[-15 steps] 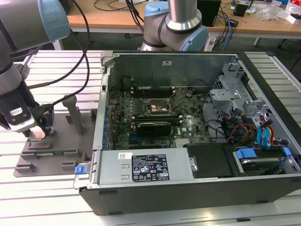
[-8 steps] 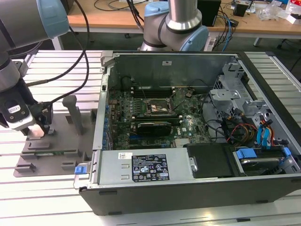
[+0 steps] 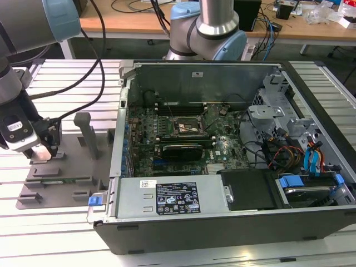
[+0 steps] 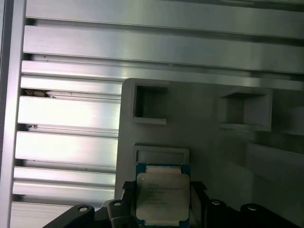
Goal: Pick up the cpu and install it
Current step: 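Pick up the cpu and move it towards the insertion slot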
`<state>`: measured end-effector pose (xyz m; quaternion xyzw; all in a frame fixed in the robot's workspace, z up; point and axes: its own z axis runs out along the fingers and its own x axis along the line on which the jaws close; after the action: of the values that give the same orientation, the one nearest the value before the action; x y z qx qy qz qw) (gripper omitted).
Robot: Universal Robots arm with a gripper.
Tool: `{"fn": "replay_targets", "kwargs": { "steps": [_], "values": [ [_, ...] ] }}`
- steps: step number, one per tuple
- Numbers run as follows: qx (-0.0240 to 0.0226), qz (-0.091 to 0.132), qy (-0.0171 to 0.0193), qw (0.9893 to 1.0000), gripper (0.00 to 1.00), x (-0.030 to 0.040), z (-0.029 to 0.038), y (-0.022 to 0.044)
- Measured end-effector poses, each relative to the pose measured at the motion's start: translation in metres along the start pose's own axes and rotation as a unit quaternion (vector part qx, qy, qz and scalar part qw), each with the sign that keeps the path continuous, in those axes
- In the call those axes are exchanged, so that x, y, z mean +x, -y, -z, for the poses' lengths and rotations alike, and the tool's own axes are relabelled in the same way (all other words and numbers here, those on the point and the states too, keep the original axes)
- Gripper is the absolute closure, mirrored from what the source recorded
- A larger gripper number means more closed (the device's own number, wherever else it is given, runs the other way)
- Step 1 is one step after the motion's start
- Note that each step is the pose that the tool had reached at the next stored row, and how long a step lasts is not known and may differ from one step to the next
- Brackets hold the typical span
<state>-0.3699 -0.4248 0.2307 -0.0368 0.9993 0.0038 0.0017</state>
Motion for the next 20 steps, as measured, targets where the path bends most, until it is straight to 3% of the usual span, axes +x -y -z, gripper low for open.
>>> {"fn": "replay_targets", "kwargs": {
  "steps": [16, 20],
  "values": [
    [0.0000, 0.000, 0.0000, 1.0000, 0.45, -0.0001, 0.0180, -0.0001],
    [0.0000, 0.000, 0.0000, 1.0000, 0.45, -0.0001, 0.0251, -0.0002]
  ]
}}
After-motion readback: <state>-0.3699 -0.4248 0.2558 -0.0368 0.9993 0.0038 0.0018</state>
